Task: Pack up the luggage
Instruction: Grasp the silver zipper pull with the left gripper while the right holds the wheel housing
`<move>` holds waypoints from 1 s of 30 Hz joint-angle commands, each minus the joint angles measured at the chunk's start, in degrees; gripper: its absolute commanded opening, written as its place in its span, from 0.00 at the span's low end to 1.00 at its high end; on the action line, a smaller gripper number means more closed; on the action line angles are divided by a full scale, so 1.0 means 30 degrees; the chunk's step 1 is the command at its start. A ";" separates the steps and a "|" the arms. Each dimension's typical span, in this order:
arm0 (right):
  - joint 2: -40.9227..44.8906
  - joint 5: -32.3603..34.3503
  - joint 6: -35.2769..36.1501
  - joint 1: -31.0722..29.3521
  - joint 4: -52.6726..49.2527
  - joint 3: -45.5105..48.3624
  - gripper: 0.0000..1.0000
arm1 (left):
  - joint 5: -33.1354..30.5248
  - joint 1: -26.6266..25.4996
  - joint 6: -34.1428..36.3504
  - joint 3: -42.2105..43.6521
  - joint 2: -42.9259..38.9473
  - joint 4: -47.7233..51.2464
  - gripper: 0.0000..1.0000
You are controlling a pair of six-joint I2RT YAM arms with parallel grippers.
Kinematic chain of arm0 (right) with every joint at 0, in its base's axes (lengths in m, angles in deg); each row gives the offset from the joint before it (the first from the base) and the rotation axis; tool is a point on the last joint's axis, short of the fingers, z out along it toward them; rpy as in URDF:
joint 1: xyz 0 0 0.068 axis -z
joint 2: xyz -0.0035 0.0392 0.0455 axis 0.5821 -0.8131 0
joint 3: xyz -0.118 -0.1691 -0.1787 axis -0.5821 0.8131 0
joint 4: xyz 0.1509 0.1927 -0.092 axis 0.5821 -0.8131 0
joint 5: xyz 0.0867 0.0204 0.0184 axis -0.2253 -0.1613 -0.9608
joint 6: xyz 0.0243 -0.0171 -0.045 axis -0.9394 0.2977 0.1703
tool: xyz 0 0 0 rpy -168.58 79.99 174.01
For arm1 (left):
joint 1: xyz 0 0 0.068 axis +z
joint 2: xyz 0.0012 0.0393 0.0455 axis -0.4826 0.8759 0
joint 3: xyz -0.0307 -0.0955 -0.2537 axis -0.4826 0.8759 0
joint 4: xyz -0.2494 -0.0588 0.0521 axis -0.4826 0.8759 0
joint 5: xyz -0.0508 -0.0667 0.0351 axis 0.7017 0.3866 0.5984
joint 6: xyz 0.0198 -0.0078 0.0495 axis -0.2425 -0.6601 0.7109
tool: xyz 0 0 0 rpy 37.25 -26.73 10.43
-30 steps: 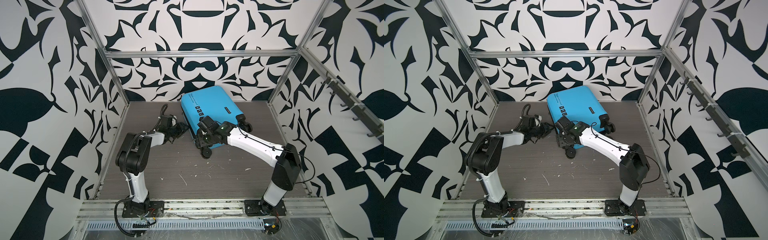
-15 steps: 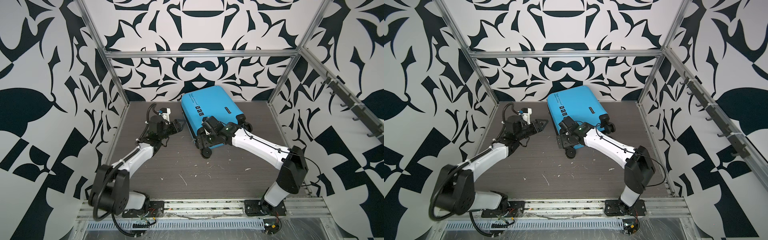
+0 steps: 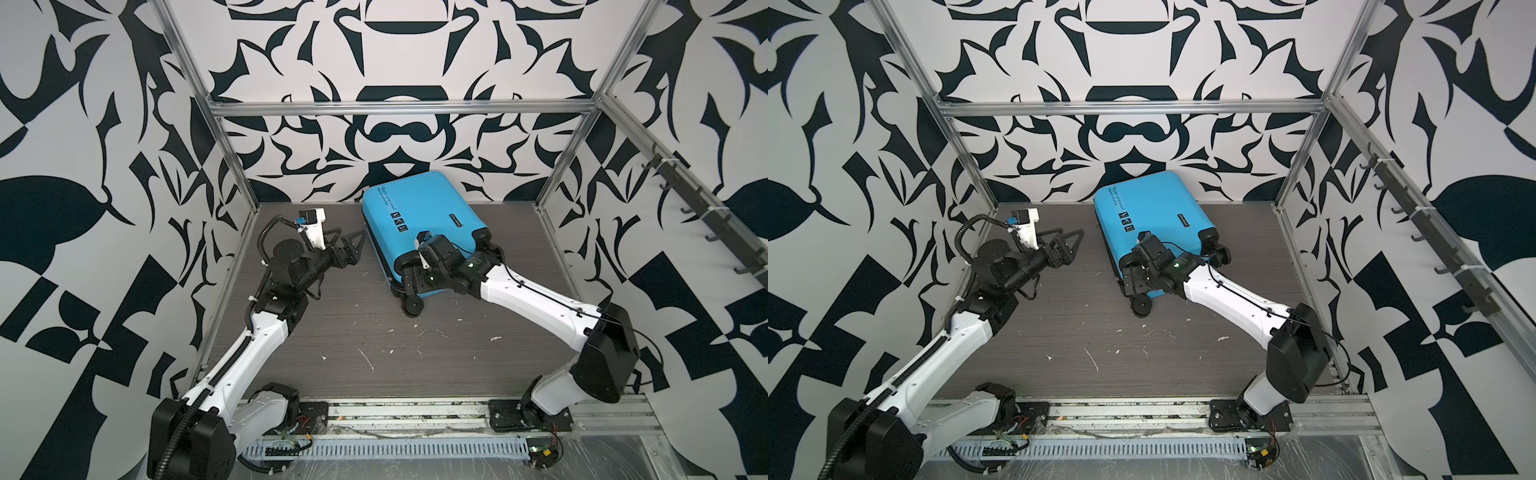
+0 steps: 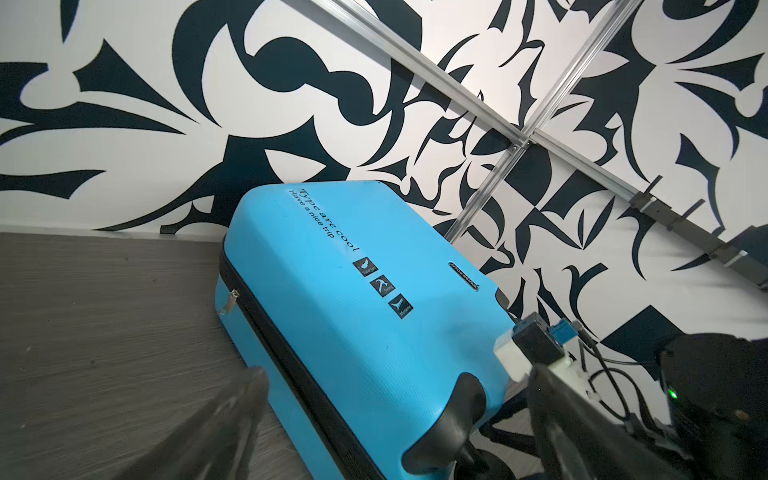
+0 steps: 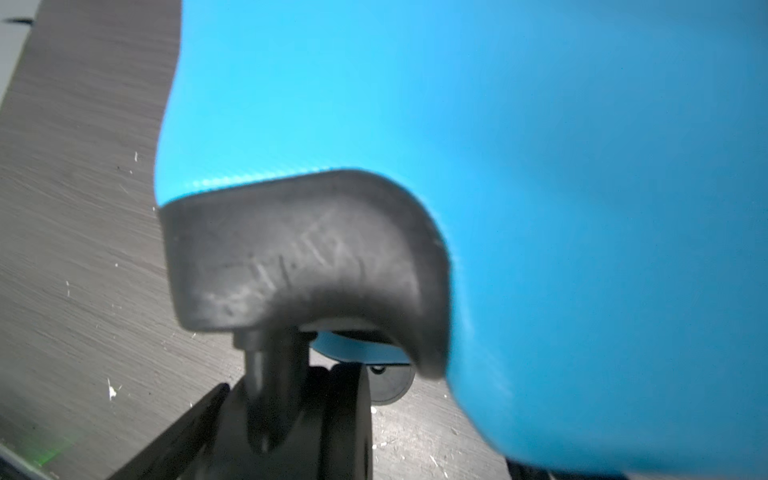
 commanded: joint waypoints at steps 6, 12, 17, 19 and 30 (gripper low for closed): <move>0.0362 0.2419 0.0155 0.0132 -0.1576 -0.1729 1.00 | -0.2641 -0.0007 0.0295 -0.0225 -0.1376 0.1969 1.00; 0.1051 -0.0622 0.0168 0.0132 0.0310 -0.0008 0.99 | 0.0474 0.0034 0.2575 -0.0946 -0.0940 0.4555 0.93; 0.0462 -0.2121 -0.0354 0.0121 0.0135 -0.0134 0.80 | 0.0757 -0.0431 0.2246 0.1648 -0.0845 0.3282 0.86; 0.0254 -0.2575 -0.0610 0.0131 0.0332 -0.0036 0.75 | 0.0262 -0.0979 0.2238 0.2993 -0.0911 0.2316 0.86; -0.0601 -0.3290 -0.1039 0.0046 0.0253 -0.0203 0.70 | -0.0861 -0.4350 0.2884 0.7178 0.4675 -0.5093 0.65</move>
